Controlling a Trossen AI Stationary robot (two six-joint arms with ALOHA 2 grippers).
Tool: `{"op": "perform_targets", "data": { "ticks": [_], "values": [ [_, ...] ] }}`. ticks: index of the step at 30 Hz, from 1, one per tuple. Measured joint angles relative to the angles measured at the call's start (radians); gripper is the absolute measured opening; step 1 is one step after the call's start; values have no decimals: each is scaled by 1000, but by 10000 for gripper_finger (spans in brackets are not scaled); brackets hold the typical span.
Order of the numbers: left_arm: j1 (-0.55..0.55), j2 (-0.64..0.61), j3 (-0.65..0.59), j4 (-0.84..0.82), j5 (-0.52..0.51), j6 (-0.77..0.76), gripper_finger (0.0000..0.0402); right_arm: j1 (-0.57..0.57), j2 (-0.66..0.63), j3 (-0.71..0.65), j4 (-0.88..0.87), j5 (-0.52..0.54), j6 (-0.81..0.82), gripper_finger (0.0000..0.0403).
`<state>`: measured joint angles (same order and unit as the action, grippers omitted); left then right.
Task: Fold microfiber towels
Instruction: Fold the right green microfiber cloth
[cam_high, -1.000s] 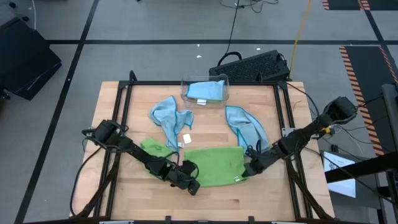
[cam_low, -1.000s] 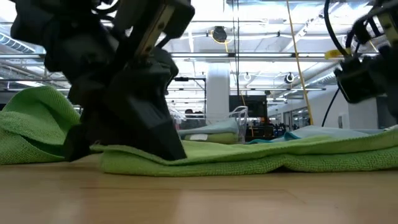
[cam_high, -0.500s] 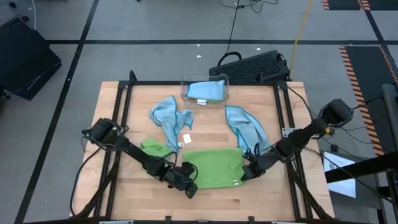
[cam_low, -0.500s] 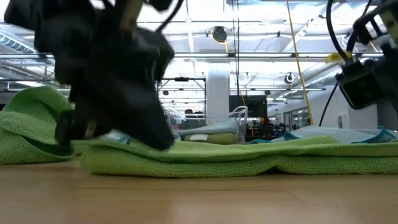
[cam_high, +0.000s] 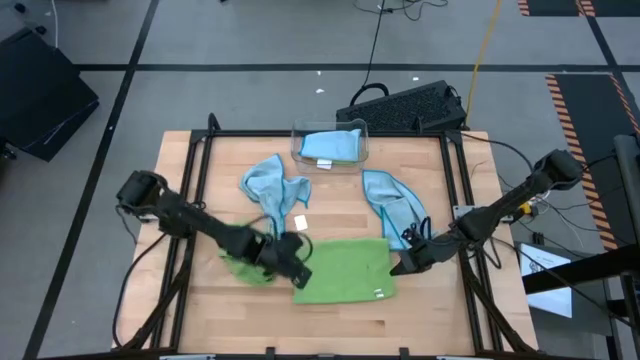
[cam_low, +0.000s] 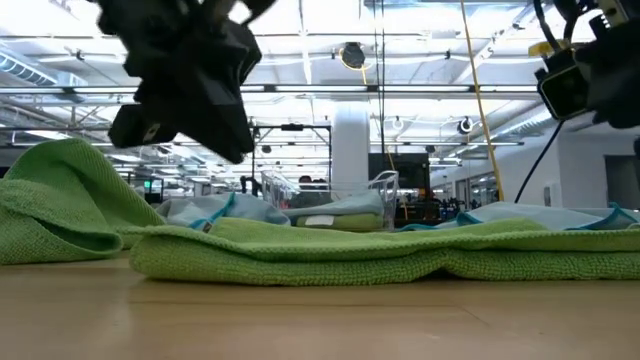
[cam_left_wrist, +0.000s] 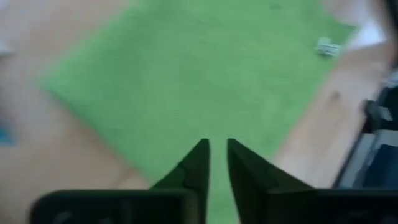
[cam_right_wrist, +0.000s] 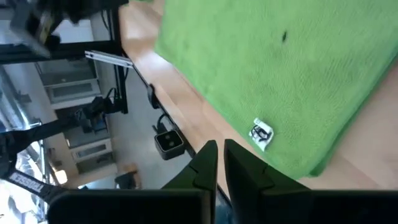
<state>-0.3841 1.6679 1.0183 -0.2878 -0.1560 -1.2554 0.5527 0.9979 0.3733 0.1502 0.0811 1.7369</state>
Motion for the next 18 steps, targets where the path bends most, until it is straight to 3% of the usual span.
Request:
{"op": "perform_targets", "data": {
  "ticks": [6,10,13,18],
  "values": [
    [179,-34,0,-111,196,156,174,-51,-87,11,-110,-16,-41,20],
    [287,-11,45,-140,354,292,226,-123,-116,11,-185,-143,-105,20],
    [331,18,128,-314,365,372,243,-198,-124,11,-228,-279,-178,20],
    [387,70,251,-430,347,443,246,-353,-139,11,-305,-484,-339,20]
  ]
}}
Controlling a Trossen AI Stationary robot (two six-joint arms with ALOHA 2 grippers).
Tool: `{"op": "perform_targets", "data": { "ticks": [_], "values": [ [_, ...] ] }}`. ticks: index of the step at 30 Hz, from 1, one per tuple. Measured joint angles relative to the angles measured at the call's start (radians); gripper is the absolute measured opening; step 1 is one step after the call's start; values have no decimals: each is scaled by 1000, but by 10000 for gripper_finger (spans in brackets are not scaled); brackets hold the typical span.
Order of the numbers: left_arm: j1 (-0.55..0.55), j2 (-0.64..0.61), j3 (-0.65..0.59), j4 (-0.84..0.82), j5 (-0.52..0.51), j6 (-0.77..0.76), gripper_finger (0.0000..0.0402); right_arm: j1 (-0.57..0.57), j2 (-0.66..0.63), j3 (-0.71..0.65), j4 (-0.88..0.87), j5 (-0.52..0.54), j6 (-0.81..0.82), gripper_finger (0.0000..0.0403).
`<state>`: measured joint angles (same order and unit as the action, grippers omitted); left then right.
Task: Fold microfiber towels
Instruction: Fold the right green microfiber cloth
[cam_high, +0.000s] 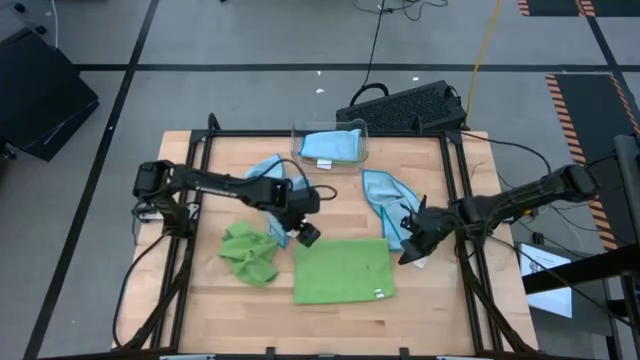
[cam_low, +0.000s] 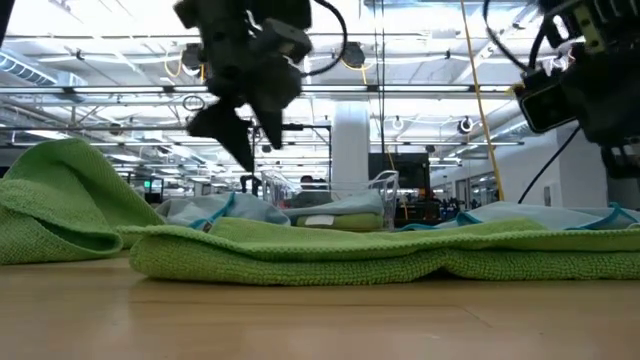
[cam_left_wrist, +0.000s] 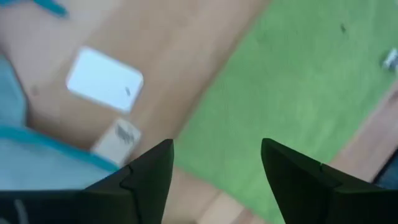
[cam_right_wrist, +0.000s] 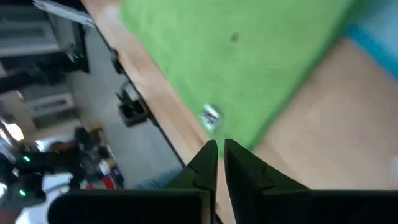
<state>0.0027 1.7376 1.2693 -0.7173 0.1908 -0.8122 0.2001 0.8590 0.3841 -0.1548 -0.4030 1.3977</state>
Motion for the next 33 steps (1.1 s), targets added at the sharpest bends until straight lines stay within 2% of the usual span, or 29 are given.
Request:
{"op": "perform_targets", "data": {
  "ticks": [4,8,14,19,24,30,33],
  "values": [
    [25,60,23,7,57,29,246,-131,-4,0,-47,-163,-125,20],
    [31,119,24,-7,129,8,246,-235,-2,-1,-67,-277,-234,20],
    [12,138,25,-26,100,-27,246,-352,10,-1,-67,-396,-365,20],
    [-10,158,26,-13,100,83,246,-427,37,-1,-74,-507,-441,20],
    [-18,194,22,-9,98,190,246,-464,57,-1,-75,-572,-483,20],
    [-18,239,23,-33,102,261,245,-476,65,0,-45,-596,-496,20],
    [-20,246,24,-34,91,303,231,-476,69,-1,-1,-595,-474,20]
  ]
}}
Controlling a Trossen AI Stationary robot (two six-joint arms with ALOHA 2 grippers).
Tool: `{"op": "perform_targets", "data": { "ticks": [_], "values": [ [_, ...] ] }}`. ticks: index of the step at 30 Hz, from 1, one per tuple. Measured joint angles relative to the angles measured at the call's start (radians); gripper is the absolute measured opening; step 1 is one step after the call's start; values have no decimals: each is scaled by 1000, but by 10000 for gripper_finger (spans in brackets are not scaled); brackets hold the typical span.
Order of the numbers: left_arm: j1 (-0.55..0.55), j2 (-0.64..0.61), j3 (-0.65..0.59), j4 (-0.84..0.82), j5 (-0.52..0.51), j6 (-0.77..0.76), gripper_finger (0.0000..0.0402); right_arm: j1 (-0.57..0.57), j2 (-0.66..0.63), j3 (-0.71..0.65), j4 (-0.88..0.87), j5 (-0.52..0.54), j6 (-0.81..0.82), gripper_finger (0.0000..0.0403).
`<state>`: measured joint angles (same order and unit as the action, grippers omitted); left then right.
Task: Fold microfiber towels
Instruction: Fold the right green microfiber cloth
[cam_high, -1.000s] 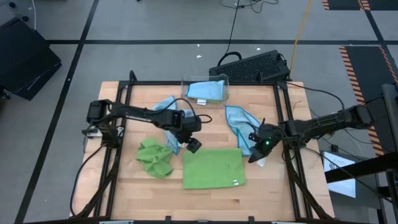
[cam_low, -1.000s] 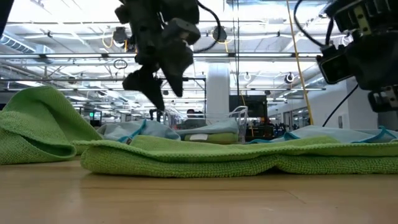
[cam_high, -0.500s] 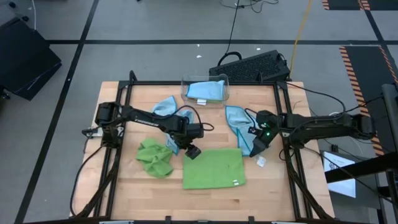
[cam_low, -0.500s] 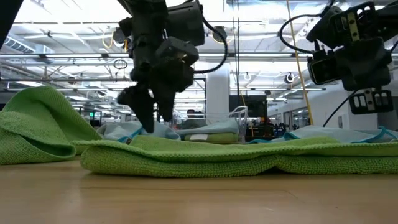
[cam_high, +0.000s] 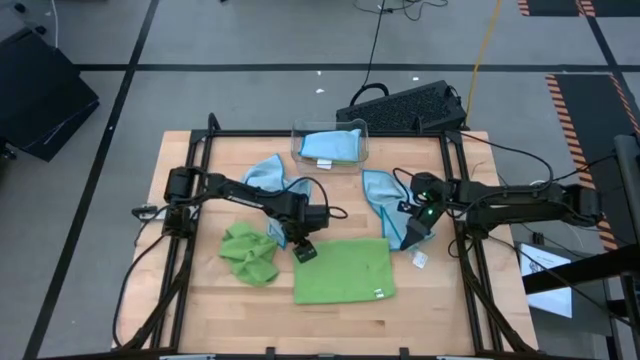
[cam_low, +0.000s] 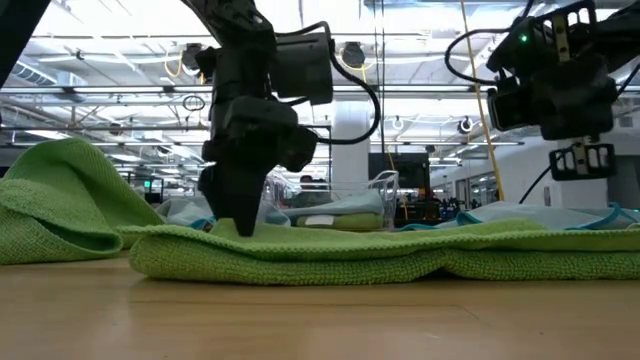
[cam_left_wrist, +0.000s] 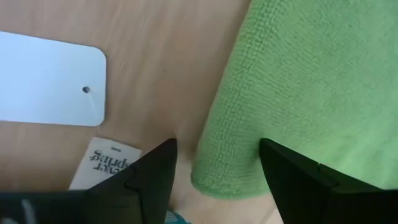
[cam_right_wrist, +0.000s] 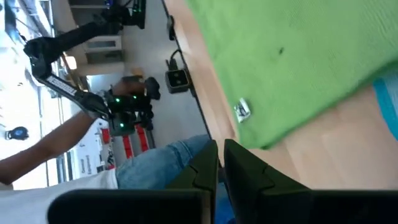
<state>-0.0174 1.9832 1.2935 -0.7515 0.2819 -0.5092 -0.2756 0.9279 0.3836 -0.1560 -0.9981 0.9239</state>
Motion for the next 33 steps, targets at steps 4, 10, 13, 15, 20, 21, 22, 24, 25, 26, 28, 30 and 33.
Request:
{"op": "perform_targets", "data": {
  "ticks": [4,10,13,15,20,21,22,24,25,26,28,30,33],
  "values": [
    [0,1,-1,-5,-22,30,171,0,14,0,153,43,79,20],
    [-5,-32,-7,-8,-19,18,24,2,110,8,430,152,189,20],
    [-10,-78,1,-10,-22,-23,13,13,193,70,442,194,118,22],
    [-15,-105,2,-1,-29,-27,13,30,264,134,444,211,38,27],
    [-25,-160,2,-4,-39,-51,7,75,484,315,445,267,-166,65],
    [-29,-171,2,0,-39,-51,9,81,530,351,445,275,-203,76],
    [-33,-181,3,2,-42,-50,10,88,574,383,444,290,-239,89],
    [-41,-187,3,3,-43,-52,8,98,659,446,444,292,-310,117],
    [-44,-187,3,6,-42,-61,6,103,696,474,444,290,-347,132],
    [-48,-188,2,4,-38,-71,5,108,729,499,443,281,-381,147],
    [-57,-193,2,5,-27,-86,6,122,793,551,445,258,-459,177],
    [-67,-194,2,25,-29,-102,9,138,846,593,445,238,-523,201],
    [-83,-193,2,45,-41,-124,6,156,913,640,451,235,-586,221]
  ]
}}
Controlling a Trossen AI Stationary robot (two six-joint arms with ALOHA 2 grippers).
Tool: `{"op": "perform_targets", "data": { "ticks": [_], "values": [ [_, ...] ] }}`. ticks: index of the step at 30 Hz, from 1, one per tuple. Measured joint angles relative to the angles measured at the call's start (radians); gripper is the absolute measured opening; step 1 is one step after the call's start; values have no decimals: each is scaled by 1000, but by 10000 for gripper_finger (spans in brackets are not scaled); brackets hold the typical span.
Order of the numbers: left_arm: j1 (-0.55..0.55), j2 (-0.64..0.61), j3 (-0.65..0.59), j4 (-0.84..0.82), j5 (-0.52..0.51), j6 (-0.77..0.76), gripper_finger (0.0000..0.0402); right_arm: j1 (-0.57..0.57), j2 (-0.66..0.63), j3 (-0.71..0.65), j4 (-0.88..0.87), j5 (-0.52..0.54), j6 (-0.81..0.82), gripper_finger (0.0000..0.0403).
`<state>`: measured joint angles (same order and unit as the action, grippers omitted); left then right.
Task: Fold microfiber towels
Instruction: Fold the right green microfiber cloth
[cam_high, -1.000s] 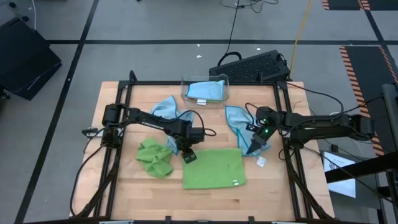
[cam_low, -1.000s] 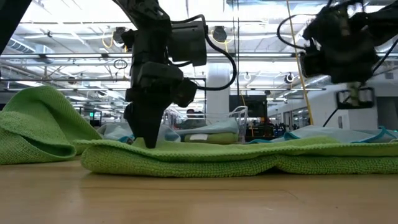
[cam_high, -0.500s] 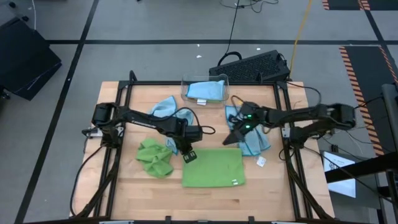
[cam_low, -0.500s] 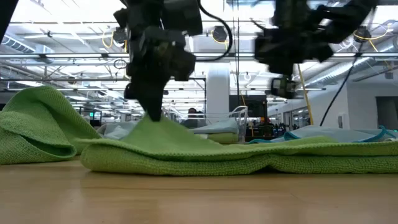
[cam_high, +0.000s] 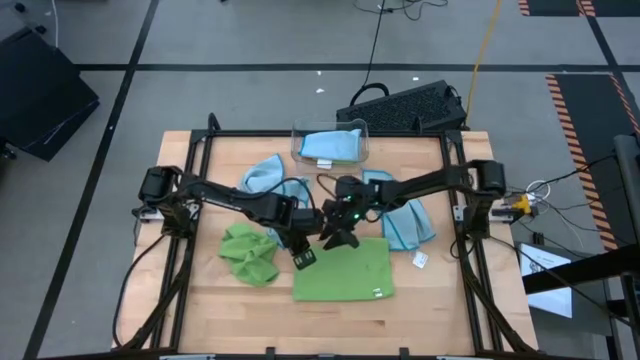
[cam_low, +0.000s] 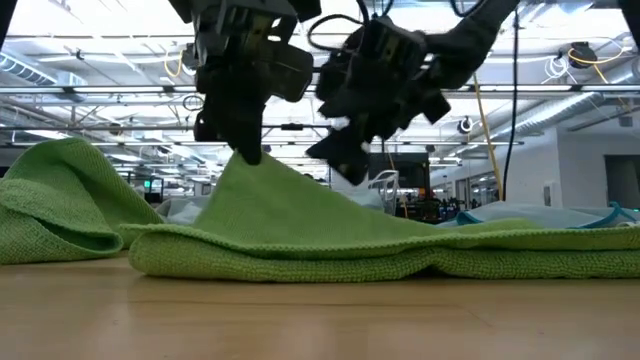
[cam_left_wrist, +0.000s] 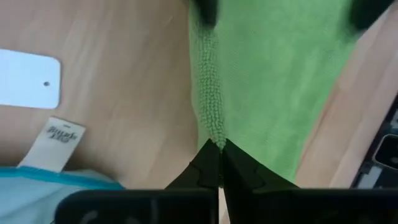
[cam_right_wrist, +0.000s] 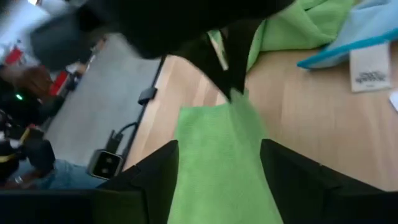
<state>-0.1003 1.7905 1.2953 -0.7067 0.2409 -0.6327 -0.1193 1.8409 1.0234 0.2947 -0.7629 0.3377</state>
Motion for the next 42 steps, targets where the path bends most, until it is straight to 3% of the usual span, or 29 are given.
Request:
{"op": "perform_targets", "data": {
  "ticks": [10,21,28,42],
  "values": [
    [-42,-1,1,71,-40,-29,4,19,86,36,112,-20,-51,205],
    [-53,-9,0,83,-54,-39,9,75,86,33,115,102,-200,199],
    [-68,-8,0,92,-50,-40,9,98,120,32,162,107,-215,192],
    [-85,-10,3,126,-137,-61,5,142,144,32,185,134,-147,87]
  ]
}}
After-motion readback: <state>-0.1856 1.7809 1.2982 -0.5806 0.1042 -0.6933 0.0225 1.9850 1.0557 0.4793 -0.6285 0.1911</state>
